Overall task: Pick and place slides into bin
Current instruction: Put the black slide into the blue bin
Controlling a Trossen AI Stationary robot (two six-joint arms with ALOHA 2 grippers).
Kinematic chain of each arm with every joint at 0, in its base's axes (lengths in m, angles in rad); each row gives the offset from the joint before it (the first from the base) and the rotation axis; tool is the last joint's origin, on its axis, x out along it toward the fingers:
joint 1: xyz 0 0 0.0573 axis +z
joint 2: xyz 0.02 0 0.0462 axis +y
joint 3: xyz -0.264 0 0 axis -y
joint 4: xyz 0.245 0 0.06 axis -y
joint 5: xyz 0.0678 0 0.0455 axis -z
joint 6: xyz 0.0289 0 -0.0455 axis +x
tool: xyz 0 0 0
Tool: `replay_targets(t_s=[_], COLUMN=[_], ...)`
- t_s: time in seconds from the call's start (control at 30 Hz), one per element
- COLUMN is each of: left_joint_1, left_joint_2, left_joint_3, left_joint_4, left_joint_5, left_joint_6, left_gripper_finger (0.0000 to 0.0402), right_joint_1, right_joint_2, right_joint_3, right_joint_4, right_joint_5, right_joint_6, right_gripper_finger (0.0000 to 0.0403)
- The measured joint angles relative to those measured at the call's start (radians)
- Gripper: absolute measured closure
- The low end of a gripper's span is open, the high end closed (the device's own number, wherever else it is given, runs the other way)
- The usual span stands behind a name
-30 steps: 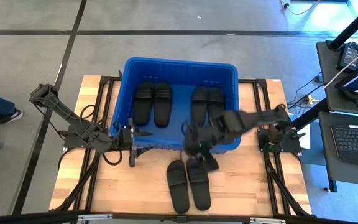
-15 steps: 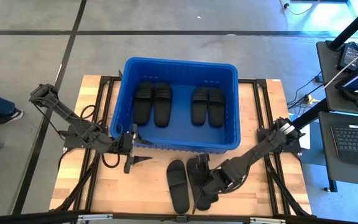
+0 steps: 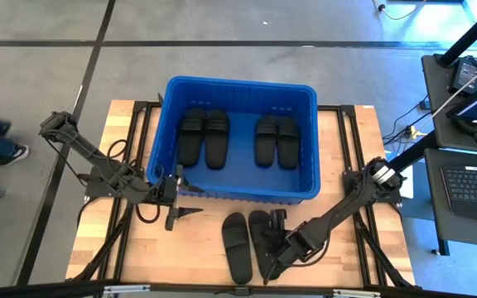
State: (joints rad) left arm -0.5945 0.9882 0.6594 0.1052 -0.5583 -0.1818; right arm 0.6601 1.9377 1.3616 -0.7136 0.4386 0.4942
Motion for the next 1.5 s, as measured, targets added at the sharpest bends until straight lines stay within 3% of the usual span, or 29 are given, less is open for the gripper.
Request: replay_targets(t_s=[0.17,0.5,0.63,0.93,1.03,1.23,1.37,1.5], left_joint_1=[0.000,0.000,0.000,0.000,0.000,0.000,0.000,0.000], left_joint_2=[0.000,0.000,0.000,0.000,0.000,0.000,0.000,0.000], left_joint_3=[0.000,0.000,0.000,0.000,0.000,0.000,0.000,0.000], left_joint_4=[0.000,0.000,0.000,0.000,0.000,0.000,0.000,0.000], left_joint_5=[0.000,-0.001,-0.001,-0.002,-0.002,-0.002,-0.002,-0.002], left_joint_6=[0.000,0.000,0.000,0.000,0.000,0.000,0.000,0.000], left_gripper_finger=[0.0153,0.0153,0.0153,0.0153,0.0153,0.0153,0.0153,0.0153], right_joint_1=[-0.009,-0.063,-0.068,-0.068,-0.068,-0.068,-0.068,-0.067], right_joint_2=[0.000,0.000,0.000,0.000,0.000,0.000,-0.001,-0.002], right_joint_3=[-0.025,-0.111,-0.111,-0.111,-0.110,-0.011,0.134,0.313], right_joint_4=[0.024,0.066,0.073,0.071,0.070,-0.032,-0.151,-0.269], right_joint_5=[0.095,0.096,0.095,0.099,0.098,-0.013,-0.177,-0.201], right_joint_6=[-0.004,0.012,0.022,0.021,0.021,-0.003,-0.054,-0.101], right_gripper_finger=[0.0169,0.0185,0.0230,0.0377,0.0388,0.0387,0.0389,0.0388])
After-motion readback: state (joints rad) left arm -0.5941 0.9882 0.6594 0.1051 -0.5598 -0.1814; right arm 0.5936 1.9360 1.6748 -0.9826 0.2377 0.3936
